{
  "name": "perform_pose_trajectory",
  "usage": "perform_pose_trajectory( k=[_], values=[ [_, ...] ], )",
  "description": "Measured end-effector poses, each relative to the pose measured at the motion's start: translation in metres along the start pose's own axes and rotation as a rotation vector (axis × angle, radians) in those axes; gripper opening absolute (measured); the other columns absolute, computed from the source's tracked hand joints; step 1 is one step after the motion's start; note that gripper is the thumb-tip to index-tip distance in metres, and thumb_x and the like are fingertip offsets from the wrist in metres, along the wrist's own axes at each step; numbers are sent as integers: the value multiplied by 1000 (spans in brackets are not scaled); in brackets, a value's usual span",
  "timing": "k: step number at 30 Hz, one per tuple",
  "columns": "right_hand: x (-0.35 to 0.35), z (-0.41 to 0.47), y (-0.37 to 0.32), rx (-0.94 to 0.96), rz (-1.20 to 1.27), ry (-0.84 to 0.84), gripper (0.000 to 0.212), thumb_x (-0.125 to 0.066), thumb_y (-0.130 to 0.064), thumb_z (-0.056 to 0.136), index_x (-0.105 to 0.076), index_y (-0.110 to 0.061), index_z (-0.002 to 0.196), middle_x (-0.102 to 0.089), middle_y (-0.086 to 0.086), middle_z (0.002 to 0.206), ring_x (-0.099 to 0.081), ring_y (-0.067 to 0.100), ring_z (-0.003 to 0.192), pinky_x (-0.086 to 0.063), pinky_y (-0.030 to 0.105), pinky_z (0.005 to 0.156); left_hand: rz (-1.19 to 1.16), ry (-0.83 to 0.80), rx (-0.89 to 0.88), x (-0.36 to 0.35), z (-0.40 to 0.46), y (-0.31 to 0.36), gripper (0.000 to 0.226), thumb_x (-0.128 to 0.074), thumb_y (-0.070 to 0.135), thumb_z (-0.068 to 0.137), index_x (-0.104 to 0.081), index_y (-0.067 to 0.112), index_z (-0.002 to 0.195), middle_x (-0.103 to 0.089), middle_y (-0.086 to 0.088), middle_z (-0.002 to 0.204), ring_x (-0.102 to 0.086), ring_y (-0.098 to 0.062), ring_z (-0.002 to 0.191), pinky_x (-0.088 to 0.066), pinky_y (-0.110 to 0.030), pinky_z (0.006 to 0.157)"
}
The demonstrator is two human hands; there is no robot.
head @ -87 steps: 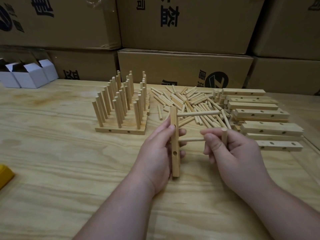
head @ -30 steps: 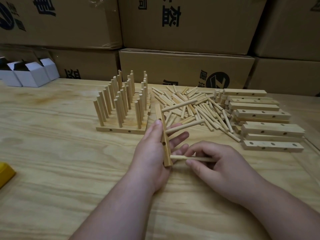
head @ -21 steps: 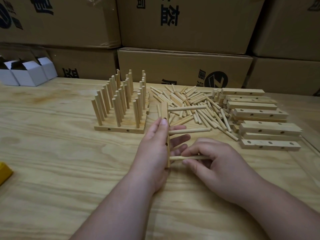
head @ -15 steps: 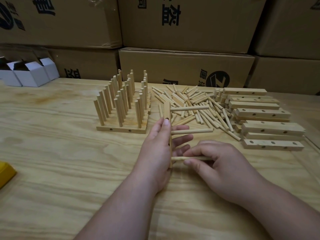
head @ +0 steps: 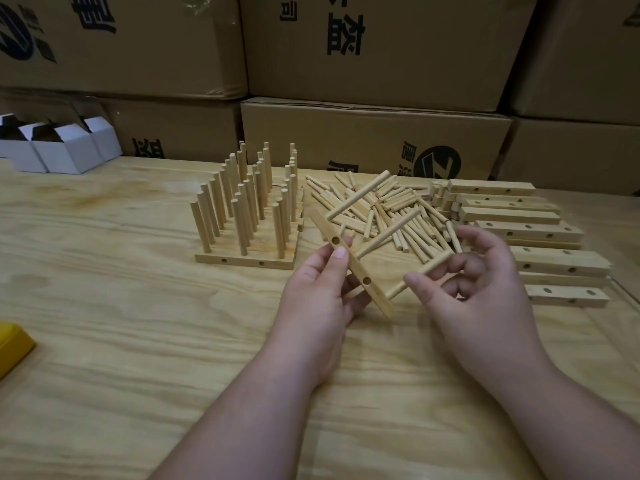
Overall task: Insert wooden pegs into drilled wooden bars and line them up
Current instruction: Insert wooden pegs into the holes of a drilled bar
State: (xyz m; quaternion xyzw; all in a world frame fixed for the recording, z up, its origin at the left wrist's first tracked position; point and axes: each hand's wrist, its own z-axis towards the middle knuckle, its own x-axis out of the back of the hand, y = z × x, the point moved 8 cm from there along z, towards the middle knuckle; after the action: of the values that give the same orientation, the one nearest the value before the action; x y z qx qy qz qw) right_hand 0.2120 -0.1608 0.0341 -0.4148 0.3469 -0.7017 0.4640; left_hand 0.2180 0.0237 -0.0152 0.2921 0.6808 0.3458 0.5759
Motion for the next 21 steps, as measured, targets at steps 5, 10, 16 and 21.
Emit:
perform_pose_trajectory(
  k=[5, 10, 16, 21],
  values=[
    [1, 0, 10, -87, -46, -44, 43, -67, -66, 66, -69, -36, 97, -69, -7, 85, -62, 16, 70, -52, 24, 55, -88, -28, 29, -1, 0, 2, 20, -49, 15, 107, -66, 14, 118, -78, -9, 107, -74, -26, 104, -63, -40, 78],
    [-13, 0, 11, -31, -145, -165, 13, -84, -33, 76, -74, -36, 82, -71, -19, 81, -62, 2, 68, -46, 9, 59, -69, -57, 45, -4, -1, 1, 21, -46, 13, 108, -64, 13, 119, -78, -9, 107, -75, -25, 104, -63, -37, 78],
    [3, 10, 19, -44, -144, -63, 13, -83, -31, 77, -74, -40, 78, -71, -28, 77, -65, -9, 76, -43, 4, 61, 20, -86, 123, -7, -3, -4, 29, -48, 24, 107, -60, 2, 123, -77, -19, 106, -77, -31, 95, -64, -39, 78],
    [11, 18, 28, -79, -182, -41, 13, -82, -31, 80, -73, -40, 76, -69, -33, 79, -61, -16, 78, -41, 12, 67, 193, -173, 66, -13, -11, -1, 47, -50, 34, 105, -74, 13, 70, -70, -10, 64, -65, -22, 53, -55, -31, 53]
  ],
)
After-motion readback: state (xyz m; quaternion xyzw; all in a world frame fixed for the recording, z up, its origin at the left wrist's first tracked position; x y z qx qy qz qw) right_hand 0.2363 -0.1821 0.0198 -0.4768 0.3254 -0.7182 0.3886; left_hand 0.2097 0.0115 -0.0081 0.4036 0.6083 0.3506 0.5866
